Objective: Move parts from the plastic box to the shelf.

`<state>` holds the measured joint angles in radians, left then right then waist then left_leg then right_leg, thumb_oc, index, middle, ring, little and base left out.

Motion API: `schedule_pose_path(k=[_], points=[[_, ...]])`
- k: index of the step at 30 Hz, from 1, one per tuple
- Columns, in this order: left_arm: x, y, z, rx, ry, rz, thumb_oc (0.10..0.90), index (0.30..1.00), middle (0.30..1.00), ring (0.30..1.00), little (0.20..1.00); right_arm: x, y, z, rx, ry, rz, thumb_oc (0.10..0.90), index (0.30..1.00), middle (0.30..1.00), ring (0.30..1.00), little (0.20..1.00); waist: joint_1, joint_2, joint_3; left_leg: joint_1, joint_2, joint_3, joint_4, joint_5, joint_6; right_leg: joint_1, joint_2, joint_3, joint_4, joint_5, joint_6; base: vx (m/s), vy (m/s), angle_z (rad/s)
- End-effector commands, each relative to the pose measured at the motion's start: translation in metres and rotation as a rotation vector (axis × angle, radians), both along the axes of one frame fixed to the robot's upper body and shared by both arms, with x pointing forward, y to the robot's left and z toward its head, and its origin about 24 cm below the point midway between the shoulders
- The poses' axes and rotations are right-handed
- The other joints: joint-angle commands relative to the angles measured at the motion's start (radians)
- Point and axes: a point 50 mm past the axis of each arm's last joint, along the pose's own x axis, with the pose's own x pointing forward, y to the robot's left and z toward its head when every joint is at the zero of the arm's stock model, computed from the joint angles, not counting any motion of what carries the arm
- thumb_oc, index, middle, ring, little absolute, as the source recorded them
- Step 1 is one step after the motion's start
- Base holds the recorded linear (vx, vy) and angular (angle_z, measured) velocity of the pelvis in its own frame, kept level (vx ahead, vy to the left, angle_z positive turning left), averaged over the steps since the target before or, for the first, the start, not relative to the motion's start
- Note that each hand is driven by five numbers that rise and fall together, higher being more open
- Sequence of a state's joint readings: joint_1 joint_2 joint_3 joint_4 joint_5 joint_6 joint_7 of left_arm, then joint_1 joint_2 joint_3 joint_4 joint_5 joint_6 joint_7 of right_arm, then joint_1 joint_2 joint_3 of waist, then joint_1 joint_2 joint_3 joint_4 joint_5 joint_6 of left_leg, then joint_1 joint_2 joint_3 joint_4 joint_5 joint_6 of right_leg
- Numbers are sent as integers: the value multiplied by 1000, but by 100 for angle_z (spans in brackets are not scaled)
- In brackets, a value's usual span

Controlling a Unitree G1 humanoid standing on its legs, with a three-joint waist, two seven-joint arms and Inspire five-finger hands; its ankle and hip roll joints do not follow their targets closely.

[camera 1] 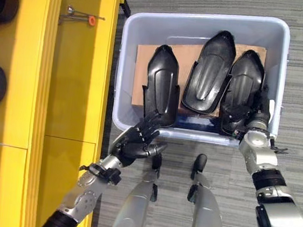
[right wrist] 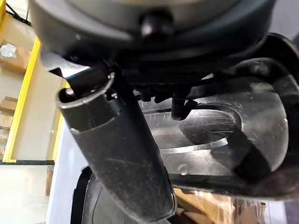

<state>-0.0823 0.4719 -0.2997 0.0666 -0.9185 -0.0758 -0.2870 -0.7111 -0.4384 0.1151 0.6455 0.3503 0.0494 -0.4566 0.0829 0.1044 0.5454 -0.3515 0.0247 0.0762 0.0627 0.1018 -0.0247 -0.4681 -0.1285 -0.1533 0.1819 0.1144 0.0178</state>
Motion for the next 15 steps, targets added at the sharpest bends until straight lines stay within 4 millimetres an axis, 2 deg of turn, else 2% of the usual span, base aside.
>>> schedule_pose_path(k=[1, 3, 6, 7, 10, 15], points=[[-6, -18, 33, -82, -201, -57, 900, 1000, 1000, 1000, 1000, -1, -3, 20, -113, -63, 5, 900, 1000, 1000, 1000, 1000, -7, 62, -25, -39, -16, -9, 34, -72, 11, -6, 22, 35, 150, -205, 13, 0, 0, 0], [-5, -21, 34, -72, -200, -69, 900, 1000, 1000, 1000, 1000, 3, 3, 20, -131, -57, 54, 900, 1000, 1000, 1000, 1000, -4, 71, -25, -49, -18, -10, 37, -69, 11, -19, 19, 32, 158, -206, 10, -11, -17, 0], [-2, -22, 34, -62, -196, -81, 900, 1000, 1000, 1000, 1000, 12, 0, 28, -121, -42, 92, 900, 1000, 1000, 1000, 1000, 8, 78, -25, -51, -22, -16, 41, -70, 8, -21, 15, 24, 170, -216, 10, -16, -41, 2], [-1, -22, 35, -59, -195, -88, 900, 1000, 1000, 1000, 1000, 17, -5, 37, -124, -39, 95, 900, 1000, 1000, 1000, 1000, 19, 86, -25, -59, -21, -17, 43, -65, 6, -32, 14, 19, 175, -213, 8, -35, -38, 3], [-2, -24, 34, -47, -183, -102, 900, 1000, 1000, 1000, 1000, 24, -11, 44, -39, -2, 151, 900, 1000, 1000, 1000, 1000, 33, 101, -25, -67, -23, -19, 48, -64, 2, -46, 4, 6, 201, -228, 6, 12, -8, 6], [-3, -22, 27, -48, -149, -98, 900, 1000, 1000, 1000, 1000, 27, -34, 60, -4, 14, 54, 900, 1000, 1000, 1000, 1000, 52, 131, -25, -106, -22, -23, 74, -62, -3, -98, -4, -5, 276, -260, -7, 73, 5, 2]])
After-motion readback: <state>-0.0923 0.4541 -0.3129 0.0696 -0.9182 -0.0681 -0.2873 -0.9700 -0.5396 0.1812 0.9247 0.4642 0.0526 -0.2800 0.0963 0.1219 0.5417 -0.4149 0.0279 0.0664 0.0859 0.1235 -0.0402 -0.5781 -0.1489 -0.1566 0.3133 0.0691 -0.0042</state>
